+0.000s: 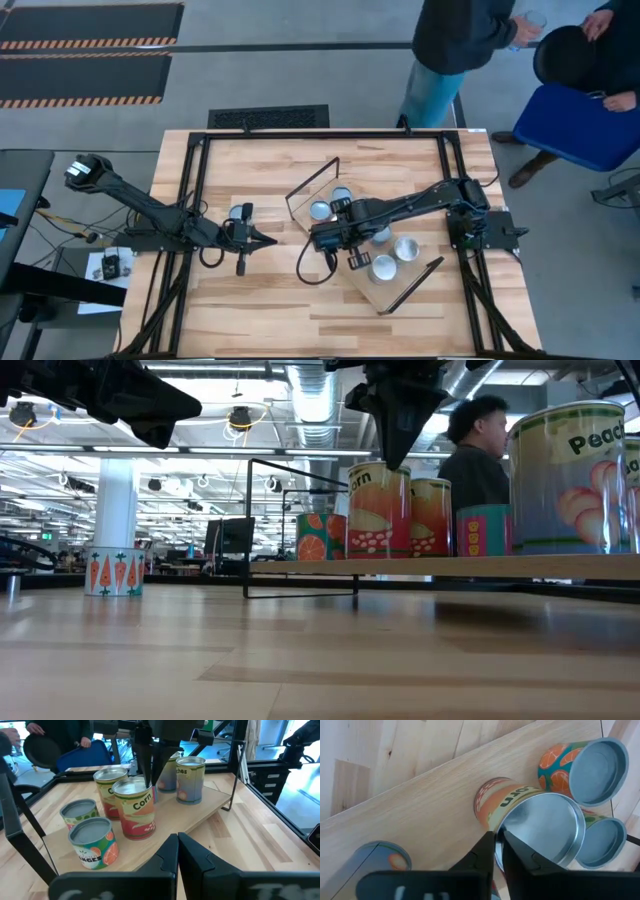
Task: Pick and place cans onto a shelf
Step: Put the large canned corn aligned with the other large canned corn on the shelf
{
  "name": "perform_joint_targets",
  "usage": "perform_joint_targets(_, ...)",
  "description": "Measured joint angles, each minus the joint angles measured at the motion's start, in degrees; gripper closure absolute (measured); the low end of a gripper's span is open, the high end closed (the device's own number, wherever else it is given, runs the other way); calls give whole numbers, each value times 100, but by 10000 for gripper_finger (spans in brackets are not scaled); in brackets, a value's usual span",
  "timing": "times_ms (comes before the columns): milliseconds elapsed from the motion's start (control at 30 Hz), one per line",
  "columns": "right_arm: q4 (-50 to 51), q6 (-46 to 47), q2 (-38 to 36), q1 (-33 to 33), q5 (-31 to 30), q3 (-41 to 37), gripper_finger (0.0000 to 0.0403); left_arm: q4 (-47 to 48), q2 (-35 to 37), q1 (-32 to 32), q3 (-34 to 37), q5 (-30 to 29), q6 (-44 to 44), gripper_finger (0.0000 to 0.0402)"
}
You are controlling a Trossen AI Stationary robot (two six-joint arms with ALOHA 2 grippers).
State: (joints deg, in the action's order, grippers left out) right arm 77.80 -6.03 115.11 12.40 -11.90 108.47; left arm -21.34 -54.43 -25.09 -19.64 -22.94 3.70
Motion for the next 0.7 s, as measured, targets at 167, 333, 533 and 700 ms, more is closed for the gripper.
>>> perform_joint_targets(167,-2,5,0,0,-2,0,318,-1,0,1,0,4,0,402)
perform_joint_targets(333,-15,17,-2,1,-20,0,302,-2,0,-1,0,4,0,401)
perform_joint_targets(533,-15,16,-4,26,-32,4,290,0,0,0,0,7,0,401)
perform_joint_targets(700,89,16,-9,77,-302,253,289,0,0,-1,0,7,0,402)
